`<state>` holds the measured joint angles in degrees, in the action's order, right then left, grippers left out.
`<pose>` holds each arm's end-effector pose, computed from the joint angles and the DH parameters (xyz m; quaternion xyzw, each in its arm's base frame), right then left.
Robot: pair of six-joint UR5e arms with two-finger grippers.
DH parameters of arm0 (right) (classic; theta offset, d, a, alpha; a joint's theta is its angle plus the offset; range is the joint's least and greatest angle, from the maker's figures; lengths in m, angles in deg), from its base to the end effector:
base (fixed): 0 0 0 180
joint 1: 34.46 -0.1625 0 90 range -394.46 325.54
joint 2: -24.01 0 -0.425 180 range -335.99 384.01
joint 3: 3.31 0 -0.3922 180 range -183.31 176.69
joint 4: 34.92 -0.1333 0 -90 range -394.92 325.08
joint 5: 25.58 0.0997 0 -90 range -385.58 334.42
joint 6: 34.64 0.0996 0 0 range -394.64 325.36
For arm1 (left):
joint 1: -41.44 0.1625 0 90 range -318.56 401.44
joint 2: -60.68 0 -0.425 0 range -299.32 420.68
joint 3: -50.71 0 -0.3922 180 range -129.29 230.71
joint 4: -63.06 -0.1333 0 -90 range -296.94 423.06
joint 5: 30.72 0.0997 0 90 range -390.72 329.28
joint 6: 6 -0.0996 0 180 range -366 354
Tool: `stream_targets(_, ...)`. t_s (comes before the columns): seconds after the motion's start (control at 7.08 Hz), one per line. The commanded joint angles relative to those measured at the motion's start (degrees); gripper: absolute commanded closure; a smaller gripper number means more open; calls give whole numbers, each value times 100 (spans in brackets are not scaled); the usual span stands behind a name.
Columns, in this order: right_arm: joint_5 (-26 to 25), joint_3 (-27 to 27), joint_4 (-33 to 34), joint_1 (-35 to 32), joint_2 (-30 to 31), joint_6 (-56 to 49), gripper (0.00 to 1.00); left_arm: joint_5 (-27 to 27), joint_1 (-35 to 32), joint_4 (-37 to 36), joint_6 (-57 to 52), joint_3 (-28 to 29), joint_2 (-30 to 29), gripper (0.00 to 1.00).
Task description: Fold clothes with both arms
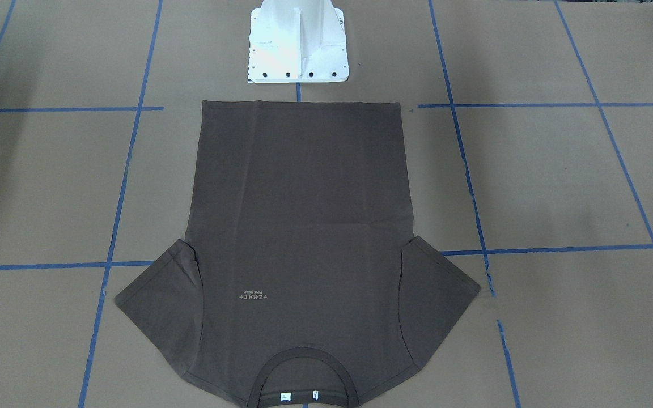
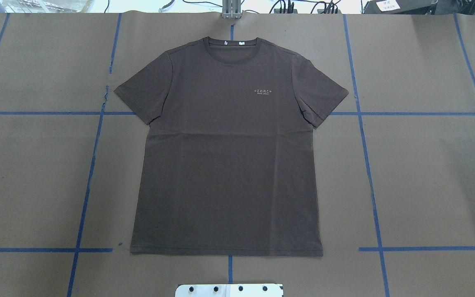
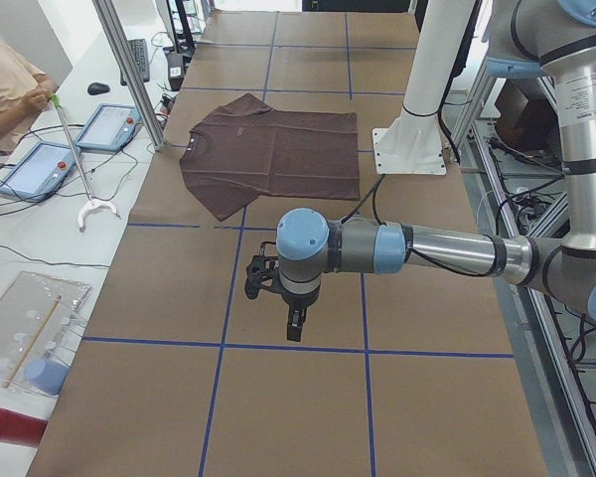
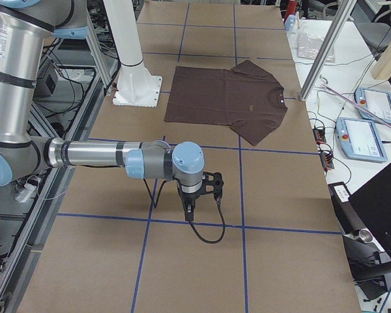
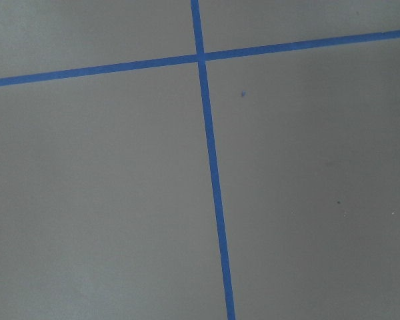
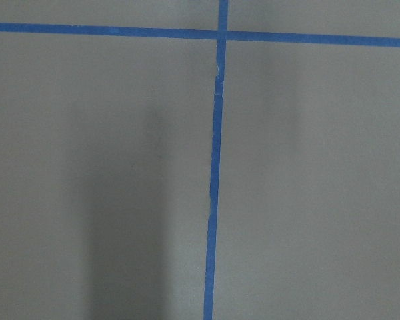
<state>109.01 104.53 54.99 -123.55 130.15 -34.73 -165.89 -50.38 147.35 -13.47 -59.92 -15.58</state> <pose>0.0574 -0.3767 0.6269 0.0117 -0.3794 -0.0140 0.9250 -0.0750 -0.3874 0.5964 0.0406 0.3820 0.0495 0.9219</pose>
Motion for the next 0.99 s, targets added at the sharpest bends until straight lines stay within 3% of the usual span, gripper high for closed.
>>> stream_targets(0.0, -21, 0, 0, -3, -6, -17, 0, 9, -3, 0, -9, -46, -2, 0)
stream_targets(0.28, -21, 52, 0, 6, -110, 61, 0, 61, -3, -9, 18, -238, 7, 0)
stream_targets(0.57, -3, 44, 0, 76, -838, 79, 0, 79, -3, 505, 26, -695, -89, 0)
stream_targets(0.85, -21, -174, 17, 68, -1584, 289, 0, 412, -3, 1139, 44, -627, -483, 0)
